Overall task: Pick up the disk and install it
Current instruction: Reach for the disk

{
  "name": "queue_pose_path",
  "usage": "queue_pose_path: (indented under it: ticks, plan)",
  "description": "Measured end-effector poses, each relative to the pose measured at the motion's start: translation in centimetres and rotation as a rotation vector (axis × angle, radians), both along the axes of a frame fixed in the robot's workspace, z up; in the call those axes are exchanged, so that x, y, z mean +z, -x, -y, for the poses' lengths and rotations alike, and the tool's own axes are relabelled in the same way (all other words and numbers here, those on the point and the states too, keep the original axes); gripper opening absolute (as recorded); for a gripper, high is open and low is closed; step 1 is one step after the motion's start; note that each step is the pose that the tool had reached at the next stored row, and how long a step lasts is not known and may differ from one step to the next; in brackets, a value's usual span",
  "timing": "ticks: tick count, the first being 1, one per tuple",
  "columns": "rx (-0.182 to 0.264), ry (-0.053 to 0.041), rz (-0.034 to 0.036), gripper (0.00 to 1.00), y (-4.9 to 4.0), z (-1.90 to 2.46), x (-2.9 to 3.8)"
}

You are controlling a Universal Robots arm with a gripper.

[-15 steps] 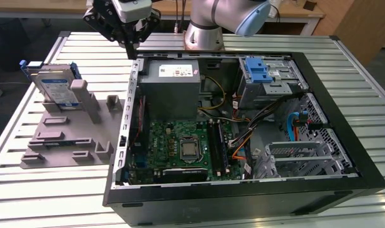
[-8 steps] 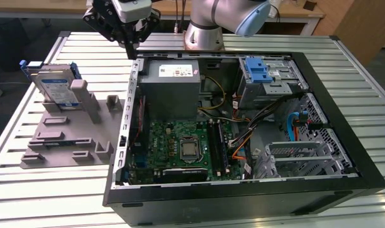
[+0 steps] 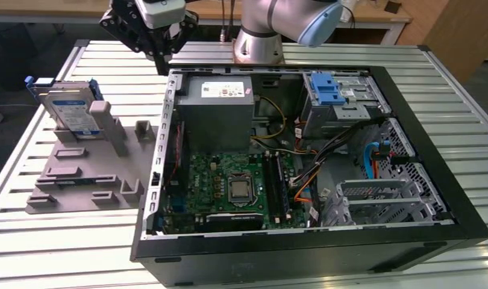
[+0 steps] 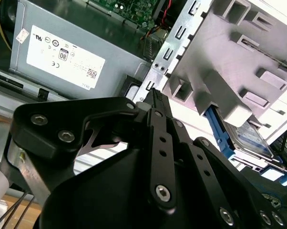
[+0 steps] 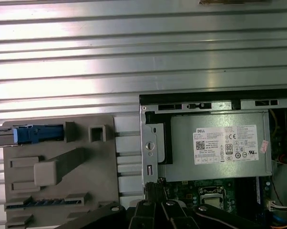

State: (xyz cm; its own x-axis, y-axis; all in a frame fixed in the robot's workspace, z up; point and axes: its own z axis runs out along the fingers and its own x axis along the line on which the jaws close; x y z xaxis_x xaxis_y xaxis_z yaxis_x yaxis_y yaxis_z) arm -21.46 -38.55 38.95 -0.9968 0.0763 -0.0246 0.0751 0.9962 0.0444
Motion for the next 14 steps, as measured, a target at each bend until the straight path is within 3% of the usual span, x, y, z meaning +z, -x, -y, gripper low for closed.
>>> queue_pose_path:
  ticks: [5, 8, 14]
  plan:
    - [0.000, 0.0001, -0.0085, 0.11, 0.16, -0.28, -0.01]
    - [0.000, 0.0001, -0.0089, 0.11, 0.56, -0.60, -0.01]
    - [0.000, 0.0001, -0.0089, 0.11, 1.74, -0.73, -0.06]
